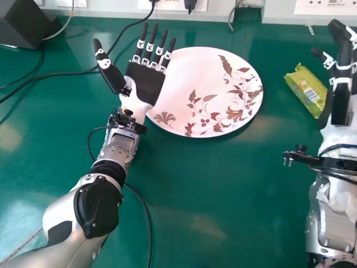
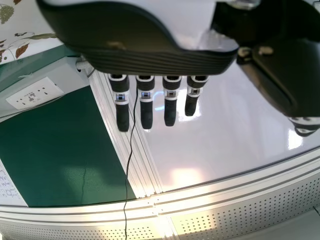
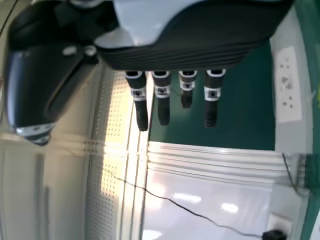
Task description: Pick up biscuit and place it in the plate
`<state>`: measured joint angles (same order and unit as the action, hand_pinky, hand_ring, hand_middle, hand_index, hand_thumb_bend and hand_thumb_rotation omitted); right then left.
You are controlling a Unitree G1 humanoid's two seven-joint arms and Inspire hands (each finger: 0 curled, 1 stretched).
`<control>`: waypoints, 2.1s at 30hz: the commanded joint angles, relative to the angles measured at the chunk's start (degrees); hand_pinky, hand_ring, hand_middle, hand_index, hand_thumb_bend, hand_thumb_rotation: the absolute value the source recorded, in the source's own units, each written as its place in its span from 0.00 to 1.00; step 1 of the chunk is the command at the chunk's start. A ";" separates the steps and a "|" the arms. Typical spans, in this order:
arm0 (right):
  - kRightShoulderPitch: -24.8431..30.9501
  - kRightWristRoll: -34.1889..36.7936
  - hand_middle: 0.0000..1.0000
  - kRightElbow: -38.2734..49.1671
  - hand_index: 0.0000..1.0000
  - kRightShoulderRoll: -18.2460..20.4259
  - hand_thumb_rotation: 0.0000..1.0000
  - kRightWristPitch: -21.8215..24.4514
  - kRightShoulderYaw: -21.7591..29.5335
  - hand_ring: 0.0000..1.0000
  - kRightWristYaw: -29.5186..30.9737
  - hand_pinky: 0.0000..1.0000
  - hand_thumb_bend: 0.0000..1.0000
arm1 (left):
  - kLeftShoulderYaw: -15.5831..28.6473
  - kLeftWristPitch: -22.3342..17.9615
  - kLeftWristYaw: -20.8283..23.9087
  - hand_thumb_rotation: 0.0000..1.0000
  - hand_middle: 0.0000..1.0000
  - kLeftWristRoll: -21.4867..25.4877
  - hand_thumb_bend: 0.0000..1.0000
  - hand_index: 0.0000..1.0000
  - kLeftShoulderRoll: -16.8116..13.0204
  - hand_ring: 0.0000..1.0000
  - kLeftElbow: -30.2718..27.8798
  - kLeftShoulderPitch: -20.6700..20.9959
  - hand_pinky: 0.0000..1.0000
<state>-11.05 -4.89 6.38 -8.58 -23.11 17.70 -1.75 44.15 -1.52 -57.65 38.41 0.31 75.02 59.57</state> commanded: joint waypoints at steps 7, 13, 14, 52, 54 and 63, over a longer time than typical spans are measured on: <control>1.80 -8.80 0.91 5.55 0.84 -1.51 0.62 4.56 -1.16 0.87 -4.84 0.79 0.92 | -0.20 -0.79 -0.56 0.56 0.94 -0.12 1.00 1.00 -0.05 0.91 0.48 -1.27 0.83; 2.28 -13.11 0.91 8.44 0.85 -1.67 0.60 7.50 -1.90 0.87 -6.86 0.77 0.92 | -0.20 -0.77 -0.55 0.53 0.94 -0.12 1.00 0.99 -0.08 0.90 0.54 -1.26 0.84; 2.35 -13.71 0.91 8.76 0.84 -1.75 0.61 7.70 -2.03 0.87 -7.11 0.78 0.92 | -0.21 -0.75 -0.68 0.52 0.94 -0.12 1.00 0.99 -0.08 0.90 0.54 -1.26 0.84; 3.71 -39.88 0.90 17.23 0.84 -7.74 0.63 21.97 -6.55 0.86 -9.97 0.76 0.91 | -0.20 -0.59 -0.04 0.60 0.95 -0.09 1.00 0.98 -0.16 0.91 0.60 -1.12 0.84; 3.72 -41.42 0.90 17.62 0.84 -7.75 0.62 23.24 -6.95 0.86 -9.93 0.78 0.91 | -0.31 -0.67 -0.17 0.60 0.95 -0.22 1.00 0.98 -0.18 0.91 0.59 -1.15 0.85; 3.98 -47.31 0.90 19.23 0.83 -8.02 0.62 28.58 -9.00 0.87 -8.39 0.78 0.91 | -0.47 -0.92 0.03 0.56 0.95 -0.46 1.00 0.99 -0.25 0.93 0.61 -1.20 0.88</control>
<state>-7.85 -51.43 24.34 -16.11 4.80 9.09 -10.54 44.10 -2.30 -57.52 38.37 0.19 75.05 59.54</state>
